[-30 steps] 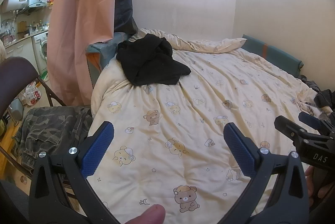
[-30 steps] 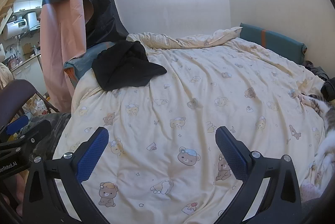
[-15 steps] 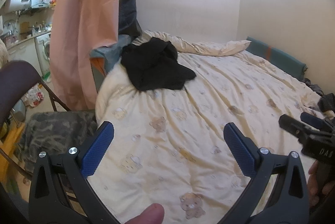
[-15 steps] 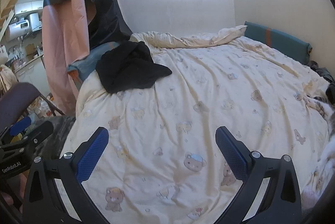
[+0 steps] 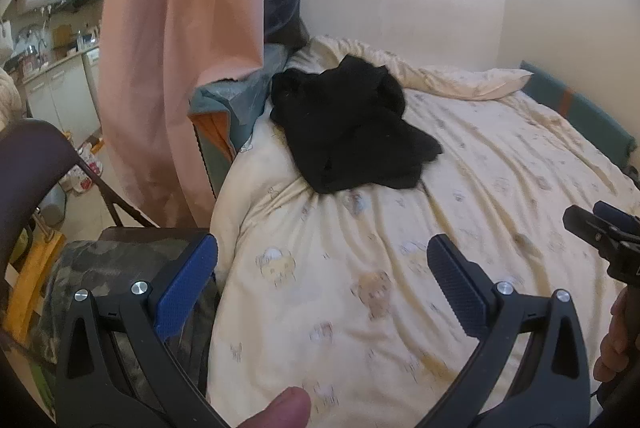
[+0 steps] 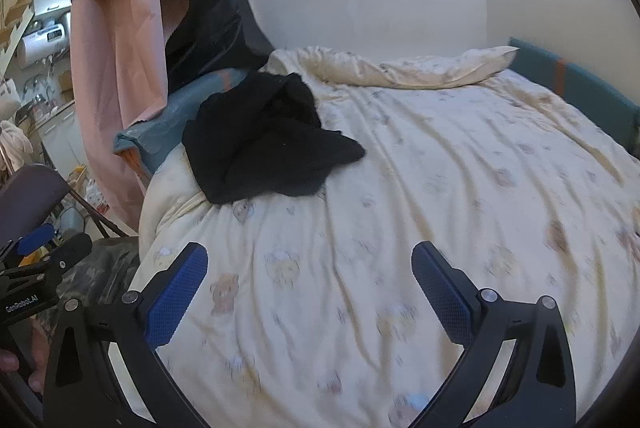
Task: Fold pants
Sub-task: 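Move the right tool to the black pants and grasp a leg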
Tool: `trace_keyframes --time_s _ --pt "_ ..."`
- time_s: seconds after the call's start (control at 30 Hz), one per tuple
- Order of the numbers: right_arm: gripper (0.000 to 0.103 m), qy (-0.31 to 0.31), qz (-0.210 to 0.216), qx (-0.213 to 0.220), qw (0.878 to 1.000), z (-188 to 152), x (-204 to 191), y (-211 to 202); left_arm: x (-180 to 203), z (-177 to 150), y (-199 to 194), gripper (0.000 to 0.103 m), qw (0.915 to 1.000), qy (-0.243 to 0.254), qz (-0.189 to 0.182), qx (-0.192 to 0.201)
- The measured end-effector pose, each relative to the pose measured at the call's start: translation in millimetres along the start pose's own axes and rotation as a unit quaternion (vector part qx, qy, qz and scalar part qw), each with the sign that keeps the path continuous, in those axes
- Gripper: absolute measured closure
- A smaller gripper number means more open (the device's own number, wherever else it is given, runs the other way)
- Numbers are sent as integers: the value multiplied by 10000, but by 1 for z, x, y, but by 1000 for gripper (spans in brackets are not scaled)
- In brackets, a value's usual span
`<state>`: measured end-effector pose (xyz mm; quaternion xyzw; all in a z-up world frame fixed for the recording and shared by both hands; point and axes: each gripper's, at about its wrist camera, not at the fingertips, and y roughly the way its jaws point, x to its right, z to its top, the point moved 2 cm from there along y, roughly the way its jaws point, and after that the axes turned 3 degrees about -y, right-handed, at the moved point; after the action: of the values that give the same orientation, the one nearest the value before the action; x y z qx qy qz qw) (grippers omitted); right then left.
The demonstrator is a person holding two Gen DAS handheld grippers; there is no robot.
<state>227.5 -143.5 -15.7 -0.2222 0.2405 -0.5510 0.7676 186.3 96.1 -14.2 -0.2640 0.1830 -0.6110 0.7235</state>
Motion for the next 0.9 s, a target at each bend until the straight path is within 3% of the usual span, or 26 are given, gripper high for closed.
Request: trace_keyframes --time_s 0.3,0.37,0.57,0.9 --pt "0 35 137 -485 9987 52 10 147 -25 33 106 0 9986 -306 174 -386" --pt "0 -155 -162 -618 9978 58 12 184 -26 38 127 0 9986 -278 190 -418" --pt "7 -123 -26 -1108 9938 63 20 275 -24 44 191 0 9977 -222 81 -639" --pt "13 409 239 -1685 9846 78 16 364 -20 36 220 0 9945 -334 7 -988"
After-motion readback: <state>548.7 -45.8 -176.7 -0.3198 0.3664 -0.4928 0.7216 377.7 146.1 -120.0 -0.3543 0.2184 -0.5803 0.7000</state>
